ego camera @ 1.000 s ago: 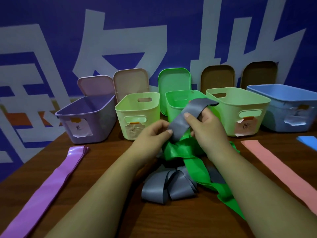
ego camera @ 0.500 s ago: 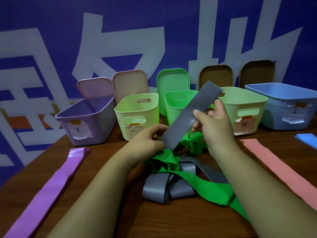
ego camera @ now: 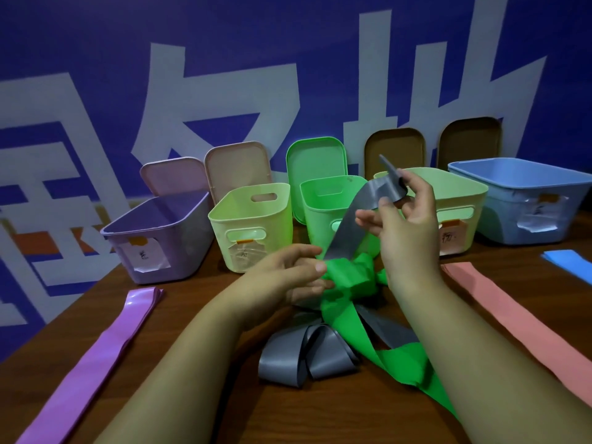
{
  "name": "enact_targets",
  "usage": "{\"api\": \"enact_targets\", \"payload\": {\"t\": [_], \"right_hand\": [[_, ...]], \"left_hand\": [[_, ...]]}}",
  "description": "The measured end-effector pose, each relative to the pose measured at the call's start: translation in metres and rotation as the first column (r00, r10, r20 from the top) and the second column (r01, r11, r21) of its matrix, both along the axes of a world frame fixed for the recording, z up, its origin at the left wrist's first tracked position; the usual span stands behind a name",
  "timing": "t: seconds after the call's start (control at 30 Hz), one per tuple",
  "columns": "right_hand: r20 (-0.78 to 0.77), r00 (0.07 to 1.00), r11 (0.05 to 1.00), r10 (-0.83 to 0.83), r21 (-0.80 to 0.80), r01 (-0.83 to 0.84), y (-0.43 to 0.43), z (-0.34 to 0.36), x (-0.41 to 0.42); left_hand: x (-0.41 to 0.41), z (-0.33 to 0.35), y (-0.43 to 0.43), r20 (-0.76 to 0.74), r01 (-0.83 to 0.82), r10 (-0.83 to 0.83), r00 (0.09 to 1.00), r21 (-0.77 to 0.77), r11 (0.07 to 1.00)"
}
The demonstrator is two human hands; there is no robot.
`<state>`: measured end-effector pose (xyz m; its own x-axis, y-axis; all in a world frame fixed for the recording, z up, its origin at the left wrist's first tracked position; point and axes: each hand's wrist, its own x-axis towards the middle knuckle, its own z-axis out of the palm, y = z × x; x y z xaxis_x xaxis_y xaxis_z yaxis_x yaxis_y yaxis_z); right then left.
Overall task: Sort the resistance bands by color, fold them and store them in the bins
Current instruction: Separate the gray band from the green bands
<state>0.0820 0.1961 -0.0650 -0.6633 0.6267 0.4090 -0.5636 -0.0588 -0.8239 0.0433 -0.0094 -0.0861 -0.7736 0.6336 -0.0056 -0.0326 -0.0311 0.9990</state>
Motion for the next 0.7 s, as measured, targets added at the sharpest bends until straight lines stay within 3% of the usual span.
{"api": "enact_targets", "payload": {"t": [0.1,0.17,0.23,0.3,0.5,0.6,0.7], "right_hand": [[-0.021,0.996,0.994,0.085,-0.073,-0.087,0.0,0.004,0.002],[-0.015,0.986,0.975,0.167,-0.144,-0.167,-0.001,0.005,0.002],[-0.029,0.966,0.946,0.256,-0.199,-0.257,-0.003,0.006,0.003],[-0.059,0.937,0.912,0.345,-0.215,-0.35,-0.006,0.007,0.004],[-0.12,0.853,0.812,0.508,-0.264,-0.521,-0.019,0.013,0.008],[-0.082,0.862,0.831,0.5,-0.235,-0.504,-0.019,0.011,0.009],[-0.035,0.904,0.872,0.426,-0.252,-0.421,-0.014,0.008,0.005]], "left_hand": [[0.0,-0.003,0.003,-0.113,0.079,-0.09,0.99,-0.094,0.992],[-0.004,-0.007,0.007,-0.199,-0.082,0.051,0.979,-0.151,0.985],[-0.013,-0.013,0.008,-0.358,-0.315,0.225,0.906,-0.216,0.924],[-0.018,-0.016,0.004,-0.482,-0.447,0.287,0.828,-0.258,0.857],[-0.024,-0.02,0.006,-0.583,-0.311,0.104,0.806,-0.268,0.912],[-0.026,-0.024,0.009,-0.622,-0.336,0.126,0.773,-0.233,0.913],[-0.022,-0.021,0.01,-0.515,-0.277,0.182,0.837,-0.113,0.954]]}}
